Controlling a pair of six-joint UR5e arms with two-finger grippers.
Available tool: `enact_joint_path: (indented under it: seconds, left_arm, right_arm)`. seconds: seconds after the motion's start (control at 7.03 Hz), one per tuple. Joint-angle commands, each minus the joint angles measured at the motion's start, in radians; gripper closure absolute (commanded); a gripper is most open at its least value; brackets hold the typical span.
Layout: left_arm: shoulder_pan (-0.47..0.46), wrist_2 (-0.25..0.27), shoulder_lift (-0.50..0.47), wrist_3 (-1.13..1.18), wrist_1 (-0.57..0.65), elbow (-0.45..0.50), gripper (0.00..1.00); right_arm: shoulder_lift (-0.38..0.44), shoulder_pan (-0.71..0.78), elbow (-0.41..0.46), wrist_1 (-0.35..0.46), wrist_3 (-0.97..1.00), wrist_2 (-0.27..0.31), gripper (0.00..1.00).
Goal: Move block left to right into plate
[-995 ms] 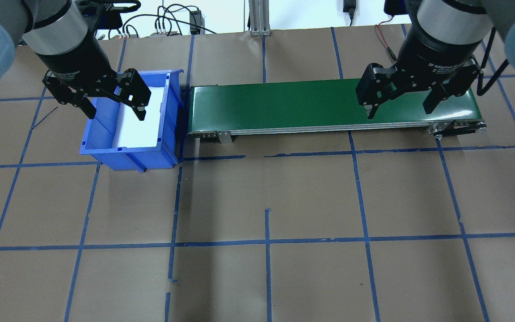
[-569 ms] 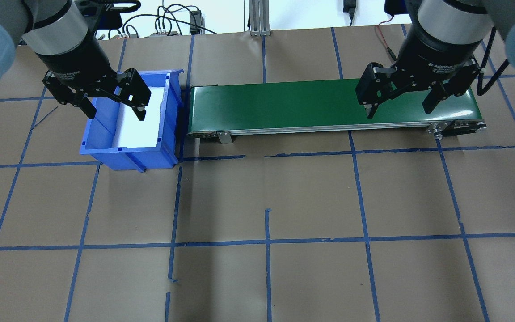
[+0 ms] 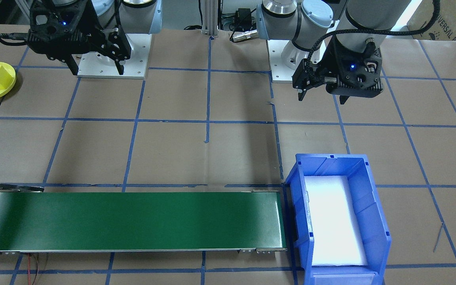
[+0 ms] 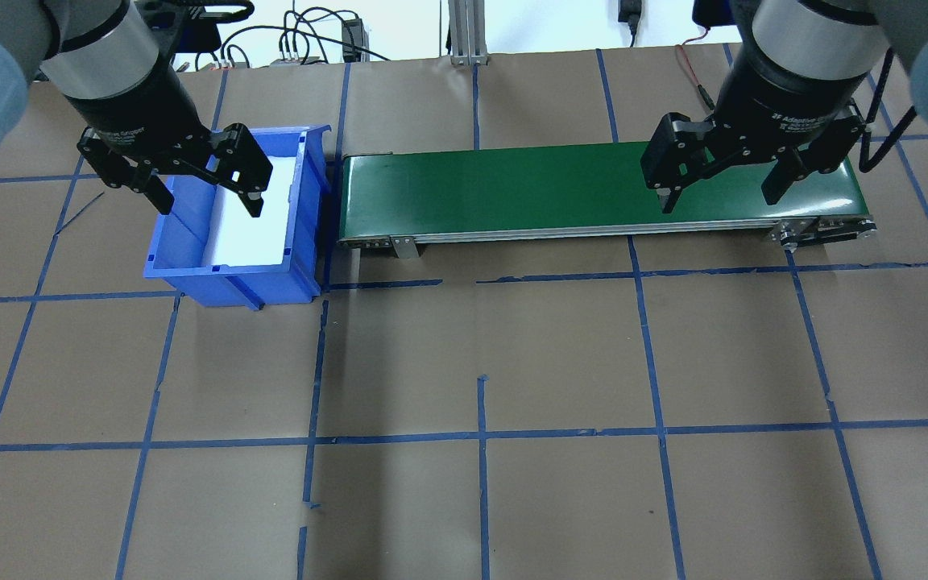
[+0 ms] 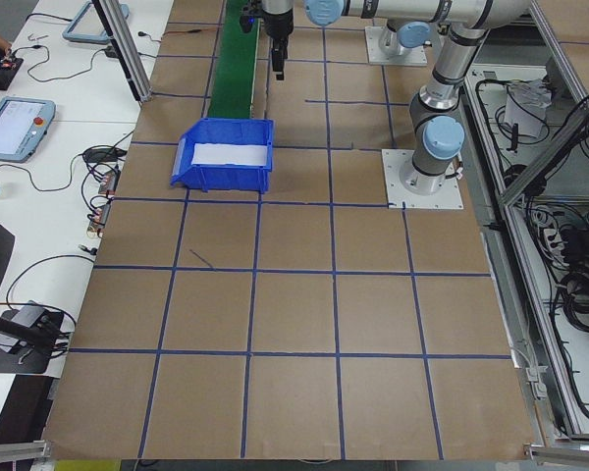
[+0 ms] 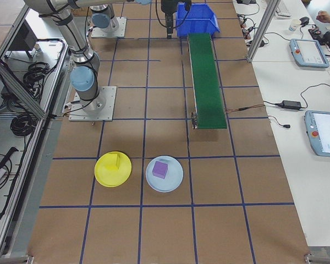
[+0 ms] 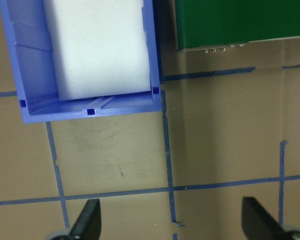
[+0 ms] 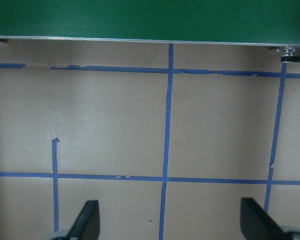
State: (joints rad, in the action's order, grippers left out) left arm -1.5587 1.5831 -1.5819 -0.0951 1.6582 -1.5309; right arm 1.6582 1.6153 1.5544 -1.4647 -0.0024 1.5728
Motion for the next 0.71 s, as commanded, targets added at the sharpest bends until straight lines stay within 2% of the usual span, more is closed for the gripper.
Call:
enact_joint_path:
  seconds: [0.0,0.57]
  left_arm:
    - [0.0,0.0,-0.001,-0.002,0.0,0.0,0.0]
    - [0.002,0.0,0.0,-0.002,0.0,0.0,0.0]
  right_arm:
    - [0.0,0.0,0.001,0.003,0.001,0.0,0.0]
    - [0.002,0.0,0.003,0.003,0.005,0.0,0.0]
